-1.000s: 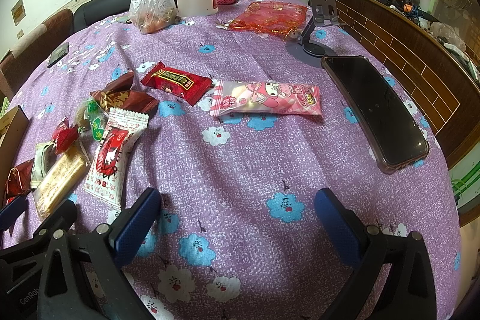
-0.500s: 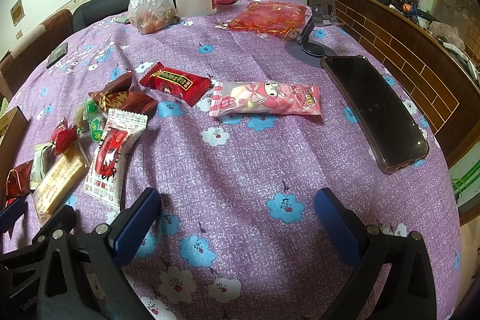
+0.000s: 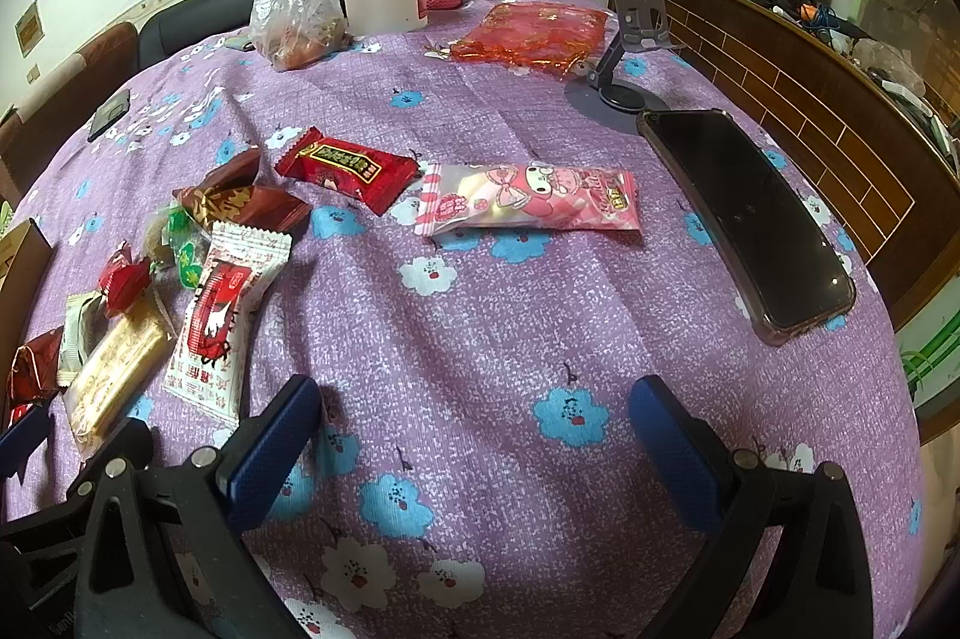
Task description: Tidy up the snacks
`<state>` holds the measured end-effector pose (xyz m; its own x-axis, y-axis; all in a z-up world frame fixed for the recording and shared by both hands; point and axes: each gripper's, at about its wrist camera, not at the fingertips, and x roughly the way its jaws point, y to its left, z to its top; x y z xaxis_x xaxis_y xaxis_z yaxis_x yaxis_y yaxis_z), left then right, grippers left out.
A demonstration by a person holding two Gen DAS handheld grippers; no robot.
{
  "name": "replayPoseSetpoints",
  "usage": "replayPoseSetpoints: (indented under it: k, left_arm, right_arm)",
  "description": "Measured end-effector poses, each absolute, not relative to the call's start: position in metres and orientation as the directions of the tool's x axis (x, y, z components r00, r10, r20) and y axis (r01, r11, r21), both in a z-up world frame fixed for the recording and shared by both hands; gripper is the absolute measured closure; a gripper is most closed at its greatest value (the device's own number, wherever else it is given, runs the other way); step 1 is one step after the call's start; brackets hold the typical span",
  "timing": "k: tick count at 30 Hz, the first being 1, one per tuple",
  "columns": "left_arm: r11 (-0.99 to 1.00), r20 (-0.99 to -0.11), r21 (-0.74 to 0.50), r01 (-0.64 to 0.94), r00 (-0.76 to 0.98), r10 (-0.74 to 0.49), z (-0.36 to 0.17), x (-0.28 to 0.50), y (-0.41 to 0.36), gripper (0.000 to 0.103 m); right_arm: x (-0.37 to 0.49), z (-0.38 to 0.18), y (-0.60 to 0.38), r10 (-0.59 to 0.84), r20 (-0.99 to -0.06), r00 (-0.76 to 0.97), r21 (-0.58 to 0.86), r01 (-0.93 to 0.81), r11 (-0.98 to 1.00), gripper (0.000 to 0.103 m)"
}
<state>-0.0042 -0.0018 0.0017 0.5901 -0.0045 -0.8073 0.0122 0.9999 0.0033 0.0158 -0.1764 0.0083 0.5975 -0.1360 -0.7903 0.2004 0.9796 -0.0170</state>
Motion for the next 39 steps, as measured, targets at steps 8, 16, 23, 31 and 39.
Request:
replayPoseSetpoints:
  k: [8, 16, 23, 31, 39]
  left_arm:
    - [0.992, -0.817, 0.004, 0.129, 0.572, -0.071, 0.003, -0.011, -0.008, 0.000]
    - [0.980, -0.846, -0.008, 0.200, 0.521, -0.113, 0.006, -0.029, -0.015, 0.001]
    - [0.936, -0.759, -0.211, 0.283, 0.555, -0.339, 0.053, -0.092, 0.004, 0.011]
    - [0.965, -0.539, -0.171, 0.200, 0.801, -0.261, 0.155, -0.177, 0.091, 0.011]
    - [0.981, -0.288, -0.156, 0.118, 0.944, -0.159, 0.263, -0.237, 0.179, 0.011]
  right_arm:
    - [0.016, 0.008, -0.177, -0.135, -0.790, 0.598, -0.015, 0.201, 0.979, 0.000]
    - [0.016, 0.008, -0.177, -0.117, -0.797, 0.593, -0.012, 0.178, 0.984, 0.000]
    - [0.018, 0.009, -0.178, -0.100, -0.814, 0.572, -0.015, 0.151, 0.988, 0.000]
    - [0.007, 0.011, -0.174, -0.125, -0.811, 0.571, -0.037, 0.163, 0.986, 0.009]
    - [-0.052, 0.117, -0.165, -0.071, -0.671, 0.738, 0.039, 0.130, 0.991, 0.017]
